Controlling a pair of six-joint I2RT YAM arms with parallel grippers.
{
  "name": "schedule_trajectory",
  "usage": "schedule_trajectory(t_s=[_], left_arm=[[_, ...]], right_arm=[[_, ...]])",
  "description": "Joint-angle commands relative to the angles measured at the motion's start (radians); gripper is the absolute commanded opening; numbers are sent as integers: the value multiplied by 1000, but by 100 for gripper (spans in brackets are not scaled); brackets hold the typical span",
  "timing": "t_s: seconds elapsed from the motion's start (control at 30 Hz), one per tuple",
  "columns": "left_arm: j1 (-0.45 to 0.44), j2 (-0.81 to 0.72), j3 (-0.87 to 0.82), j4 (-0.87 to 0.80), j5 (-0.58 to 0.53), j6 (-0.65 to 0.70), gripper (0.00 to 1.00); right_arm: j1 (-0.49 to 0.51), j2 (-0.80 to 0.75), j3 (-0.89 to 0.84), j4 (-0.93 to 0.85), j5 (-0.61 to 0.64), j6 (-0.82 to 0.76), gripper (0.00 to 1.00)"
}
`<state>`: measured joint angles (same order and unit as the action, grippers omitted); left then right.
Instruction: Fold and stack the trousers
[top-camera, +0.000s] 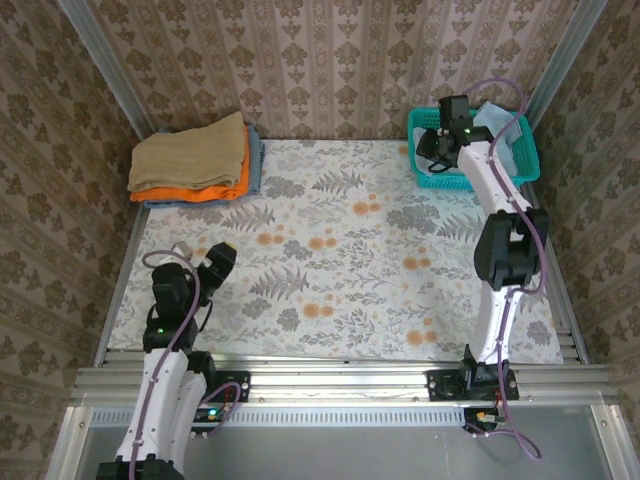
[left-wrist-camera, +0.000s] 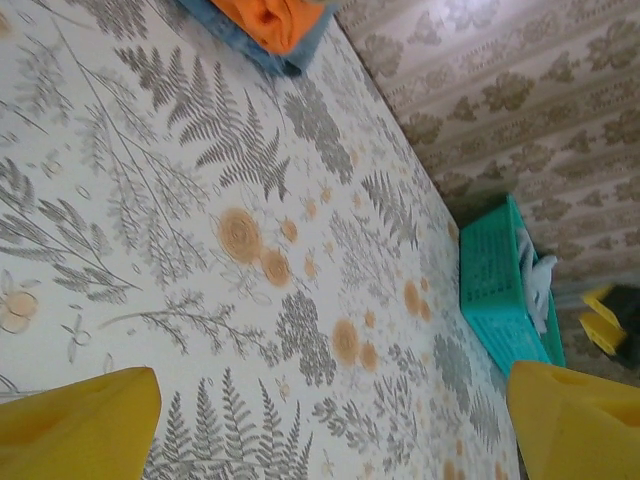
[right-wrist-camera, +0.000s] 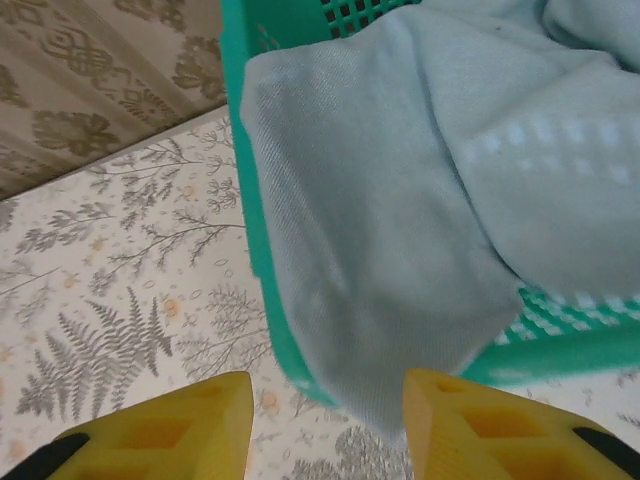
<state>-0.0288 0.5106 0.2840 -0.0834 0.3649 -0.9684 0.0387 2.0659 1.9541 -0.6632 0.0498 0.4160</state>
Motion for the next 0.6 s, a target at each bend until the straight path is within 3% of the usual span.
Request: schedule_trajectory(t_s=[0.0,0.13,0.3,0.5,0.57], left_arm=[[-47,19,36,-19,31,37,89],[-108,51,38,-3,13,44,88],[-171,74,39,28,-34,31,87],[-207,133,56,34,-53,47,86],[-214,150,60,41,-55,45,86]], right_arm=[[-3,90,126,-104,-17,-59,54],[-9,188,223,-142,-14,-82,56],[-29,307,357,-209,-78,-87,49],[-39,347,372,-178,-166,-72,50],[-40,355,371,-170,-181,-59,47]])
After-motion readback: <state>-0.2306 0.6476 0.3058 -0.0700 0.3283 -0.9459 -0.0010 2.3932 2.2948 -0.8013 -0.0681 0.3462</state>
